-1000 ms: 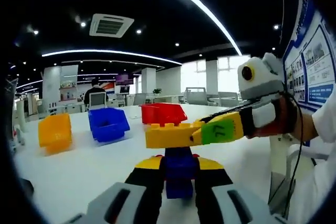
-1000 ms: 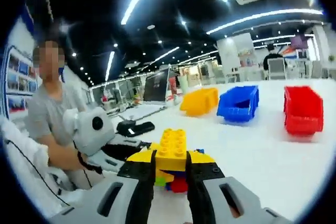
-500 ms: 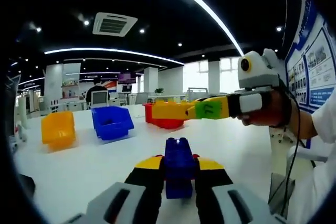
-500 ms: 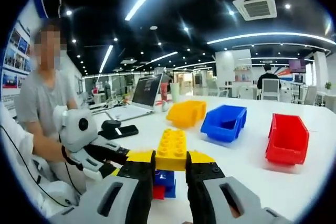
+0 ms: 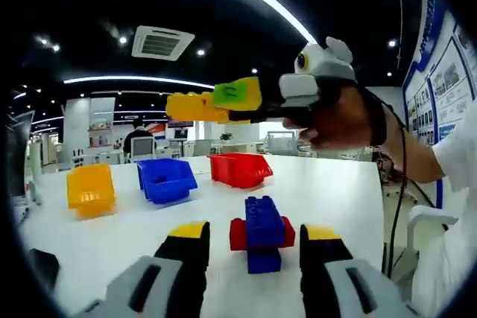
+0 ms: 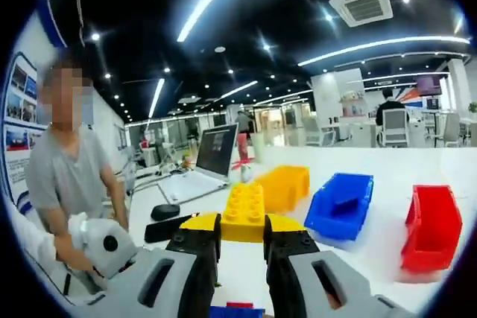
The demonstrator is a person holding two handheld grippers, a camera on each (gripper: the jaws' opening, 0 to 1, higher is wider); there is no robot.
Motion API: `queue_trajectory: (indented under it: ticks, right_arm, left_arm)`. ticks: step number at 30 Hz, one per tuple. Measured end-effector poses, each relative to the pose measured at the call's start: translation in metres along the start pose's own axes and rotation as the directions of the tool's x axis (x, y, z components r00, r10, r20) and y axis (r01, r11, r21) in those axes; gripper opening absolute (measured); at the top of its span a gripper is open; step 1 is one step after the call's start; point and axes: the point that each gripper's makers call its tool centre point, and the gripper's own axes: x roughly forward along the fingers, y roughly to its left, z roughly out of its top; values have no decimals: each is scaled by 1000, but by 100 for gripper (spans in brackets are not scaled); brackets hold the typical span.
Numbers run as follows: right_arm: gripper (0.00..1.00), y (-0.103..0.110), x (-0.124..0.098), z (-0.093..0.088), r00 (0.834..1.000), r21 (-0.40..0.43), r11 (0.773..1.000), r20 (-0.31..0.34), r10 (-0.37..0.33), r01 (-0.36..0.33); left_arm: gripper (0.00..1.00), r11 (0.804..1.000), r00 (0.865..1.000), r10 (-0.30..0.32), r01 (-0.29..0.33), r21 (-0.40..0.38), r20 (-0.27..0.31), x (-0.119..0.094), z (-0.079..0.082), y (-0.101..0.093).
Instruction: Take apart the toy blocks one by one and place each separated block into its matching bin, sorting the blocks by their type until all the connected pieces are disassembled and separated into the correct bins
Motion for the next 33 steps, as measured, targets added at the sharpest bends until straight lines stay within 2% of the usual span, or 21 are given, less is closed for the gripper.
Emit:
queue_trajectory:
  ticks: [4, 9, 10, 12, 13, 14, 17, 19, 20, 21, 24, 28, 31, 33]
  right_arm:
    - [24, -4, 42, 5, 999, 15, 1000, -45, 6, -5]
    - [24, -13, 94, 2, 995, 95, 995, -100, 17, -7]
    - [24, -16, 104, 1, 994, 92, 996, -111, 9, 1]
    - [24, -29, 127, -3, 988, 23, 999, -151, -31, 35]
    - [24, -34, 138, -2, 988, 11, 999, -150, -42, 44]
    - [24, -42, 148, 0, 988, 19, 998, -139, -60, 63]
    - [24, -60, 171, -6, 980, 19, 993, -165, -108, 113]
    - [24, -74, 189, -14, 967, -31, 989, -207, -145, 142]
    - [24, -79, 198, -16, 964, -28, 988, -220, -153, 150]
    - [24, -87, 210, -14, 963, -28, 986, -210, -169, 167]
    - [24, -105, 229, -11, 955, -64, 974, -193, -226, 217]
    - [26, -102, 241, -22, 956, -77, 978, -209, -206, 194]
    - [53, -96, 241, -20, 968, -82, 982, -176, -181, 169]
    - [50, -91, 232, -19, 970, -91, 984, -176, -166, 152]
  left_arm:
    - [47, 1000, 1000, 1, -1, -11, 6, -2, 0, 4]
    - [43, 999, 1000, 25, -25, -26, -8, -3, -1, 9]
    - [43, 999, 1000, 23, -23, -32, -7, -3, -1, 9]
    - [44, 999, 1000, 20, -20, -28, -1, -3, 2, 8]
    - [44, 999, 1000, 23, -23, -22, -2, -2, 2, 7]
    - [44, 1000, 1000, 25, -25, -16, 0, -2, 3, 6]
    - [45, 999, 1000, 17, -16, -29, 15, -2, 5, 3]
    - [45, 999, 1000, 13, -13, -34, 20, -1, 6, 2]
    - [45, 999, 1000, 11, -10, -35, 22, 0, 7, 1]
    - [44, 999, 1000, 9, -8, -40, 26, 2, 8, 1]
    - [38, 998, 999, 26, -23, -52, 39, 1, 10, 7]
    - [41, 994, 997, 58, -54, -99, 41, 0, 10, 19]
    - [47, 991, 998, 47, -41, -128, 43, 0, 9, 20]
    - [47, 992, 998, 43, -38, -123, 38, 0, 7, 19]
